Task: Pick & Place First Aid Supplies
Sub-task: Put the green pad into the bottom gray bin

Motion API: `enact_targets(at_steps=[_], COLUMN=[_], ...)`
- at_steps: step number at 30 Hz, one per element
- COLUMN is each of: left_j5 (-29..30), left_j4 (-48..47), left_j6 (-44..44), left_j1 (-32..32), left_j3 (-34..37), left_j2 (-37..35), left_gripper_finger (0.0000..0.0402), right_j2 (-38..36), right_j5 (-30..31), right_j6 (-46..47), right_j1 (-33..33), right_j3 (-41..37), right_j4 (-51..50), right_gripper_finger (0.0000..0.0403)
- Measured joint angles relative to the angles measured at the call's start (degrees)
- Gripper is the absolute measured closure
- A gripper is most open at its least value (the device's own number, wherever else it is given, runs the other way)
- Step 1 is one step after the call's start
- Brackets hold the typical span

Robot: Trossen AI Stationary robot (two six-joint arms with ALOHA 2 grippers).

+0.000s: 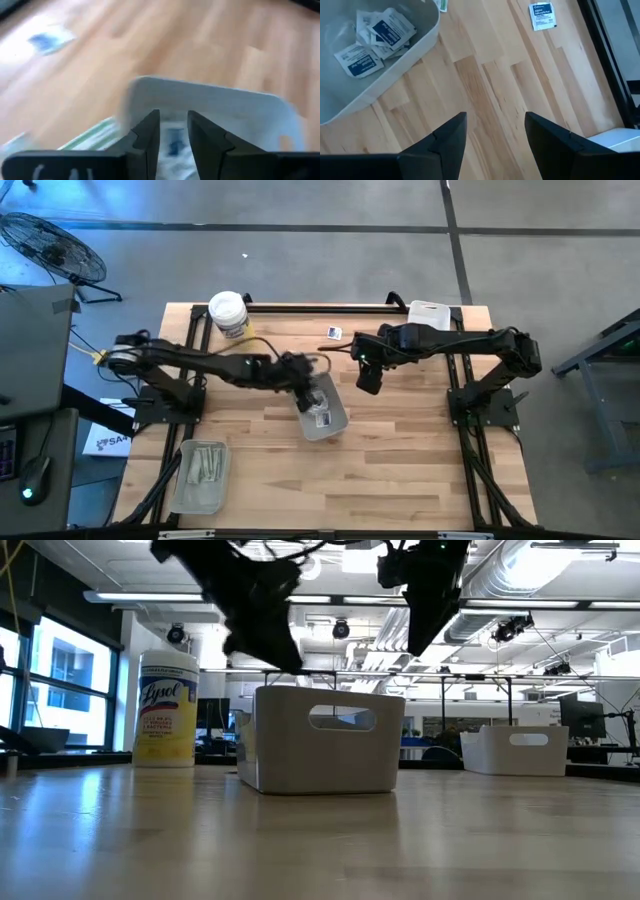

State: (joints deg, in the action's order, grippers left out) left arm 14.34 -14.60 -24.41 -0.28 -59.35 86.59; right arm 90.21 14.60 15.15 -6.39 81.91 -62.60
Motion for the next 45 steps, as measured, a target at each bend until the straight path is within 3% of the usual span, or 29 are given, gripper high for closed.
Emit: enact_targets(at_steps=[5, 9, 19, 25, 30, 38, 41, 45], left_j5=[10.7, 14.2, 8.9, 6.9, 5.2, 1.1, 0.0, -6.7], left_j4=[-7.3, -9.2, -7.4, 2.5, 7.8, 8.1, 9.3, 10.6], left_j6=[-6.5, -13.5, -23.0, -21.7, -14.7, 20.6, 28.9, 37.3], left_j1=[2.6, 5.2, 14.2, 14.4, 14.0, 14.1, 14.2, 14.2], left_j3=[2.6, 7.0, 17.1, 21.9, 23.8, 24.1, 24.1, 24.1], left_j2=[-6.6, -7.6, -8.0, -7.6, -6.7, -5.5, -5.4, -3.1], left_gripper_finger=[0.0306, 0.0305, 0.0305, 0.0305, 0.0305, 0.0305, 0.0305, 0.0305], right_j2=[0.0, 0.0, 0.0, 0.0, 0.0, 0.0, 0.0, 0.0], right_j5=[0.1, 0.3, 0.0, 0.0, -1.2, -1.3, -1.3, -1.1], right_j6=[-0.1, -0.6, -2.5, -2.6, -2.6, -2.6, -2.6, -2.3], right_j1=[0.0, -0.1, -1.1, -2.3, -3.2, -3.4, -3.4, -3.3], right_j3=[0.0, 0.0, 0.0, 0.0, 0.0, 0.0, 0.0, 0.0], right_j4=[0.9, 1.5, 4.1, 5.7, 7.3, 7.2, 7.3, 7.3], right_gripper_finger=[0.0208, 0.0208, 0.0208, 0.0208, 0.0208, 0.0208, 0.0208, 0.0208])
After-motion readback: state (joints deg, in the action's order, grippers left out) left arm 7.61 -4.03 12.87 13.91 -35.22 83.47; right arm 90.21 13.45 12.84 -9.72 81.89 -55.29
